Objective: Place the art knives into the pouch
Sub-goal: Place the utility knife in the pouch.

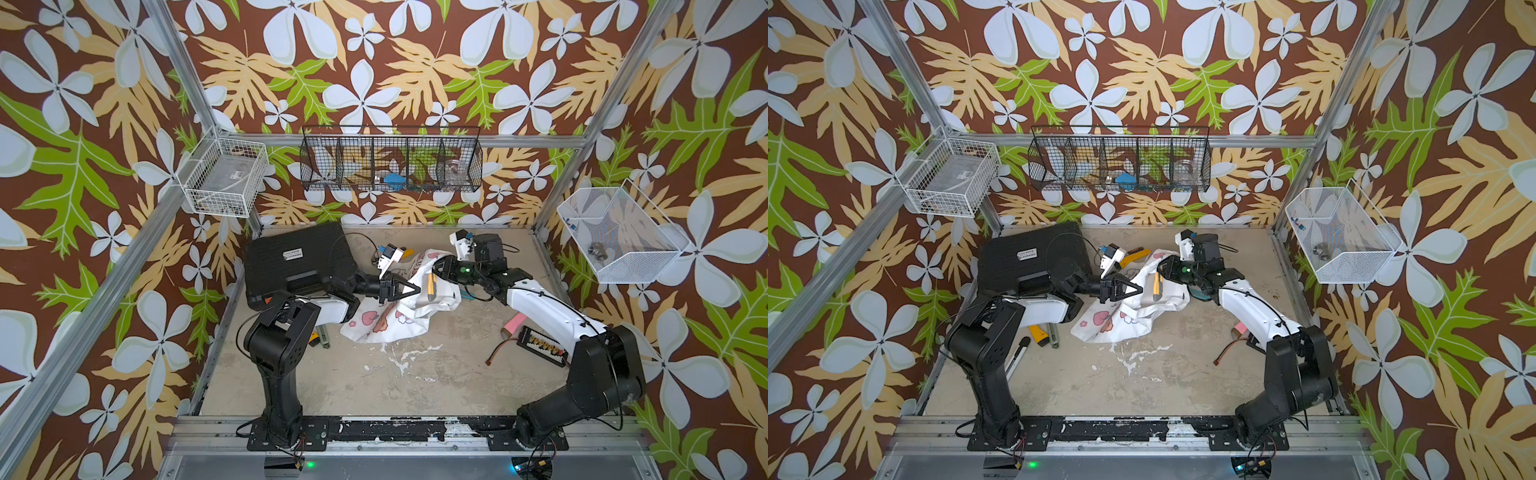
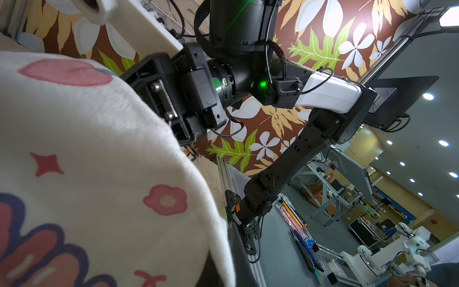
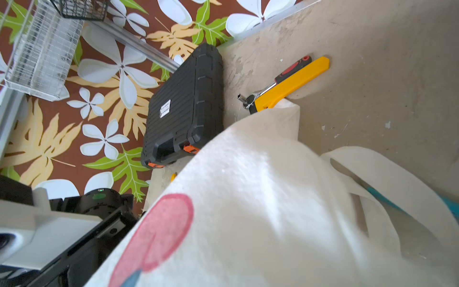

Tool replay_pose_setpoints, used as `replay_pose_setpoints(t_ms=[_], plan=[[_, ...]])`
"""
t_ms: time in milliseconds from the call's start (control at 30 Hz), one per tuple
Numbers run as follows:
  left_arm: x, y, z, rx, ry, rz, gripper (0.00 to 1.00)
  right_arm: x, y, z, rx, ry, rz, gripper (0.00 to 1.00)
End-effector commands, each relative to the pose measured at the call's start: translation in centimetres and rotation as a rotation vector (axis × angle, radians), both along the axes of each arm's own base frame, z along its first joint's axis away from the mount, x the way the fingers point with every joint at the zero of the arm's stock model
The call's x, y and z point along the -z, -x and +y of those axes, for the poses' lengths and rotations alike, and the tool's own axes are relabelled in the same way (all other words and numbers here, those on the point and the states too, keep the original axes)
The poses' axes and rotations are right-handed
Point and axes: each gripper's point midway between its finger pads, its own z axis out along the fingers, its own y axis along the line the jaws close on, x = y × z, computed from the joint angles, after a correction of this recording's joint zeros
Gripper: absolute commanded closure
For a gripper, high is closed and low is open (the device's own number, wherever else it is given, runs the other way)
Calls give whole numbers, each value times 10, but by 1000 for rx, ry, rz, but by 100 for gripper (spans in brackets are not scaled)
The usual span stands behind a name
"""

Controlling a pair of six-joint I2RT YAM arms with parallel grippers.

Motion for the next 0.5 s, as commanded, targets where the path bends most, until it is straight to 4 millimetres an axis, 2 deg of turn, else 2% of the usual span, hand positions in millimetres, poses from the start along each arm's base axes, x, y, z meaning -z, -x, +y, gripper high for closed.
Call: replay_pose_setpoints(t_ms=[0, 167, 200, 267, 333, 400, 467], plan=[[-8, 7, 0, 41, 28, -28, 100, -3, -6, 12, 12, -65, -23, 90], [-19, 6, 0, 69, 88, -3, 100, 19, 4, 41, -27, 8, -22, 89], [-23, 6, 1, 81, 105, -4, 100, 22, 6, 47, -48, 30, -22, 86], [-29, 5, 4, 87, 133, -7, 100, 24, 9, 45, -66, 87, -32, 67], [-34, 1, 8, 67, 145, -19, 100, 16, 14, 32, -51, 155, -82, 46], [-39, -1, 12, 46, 147, -41, 100, 8, 20, 15, -26, 227, -122, 34], [-42, -7, 13, 17, 129, -61, 100, 1, 26, -3, 2, 303, -150, 29]])
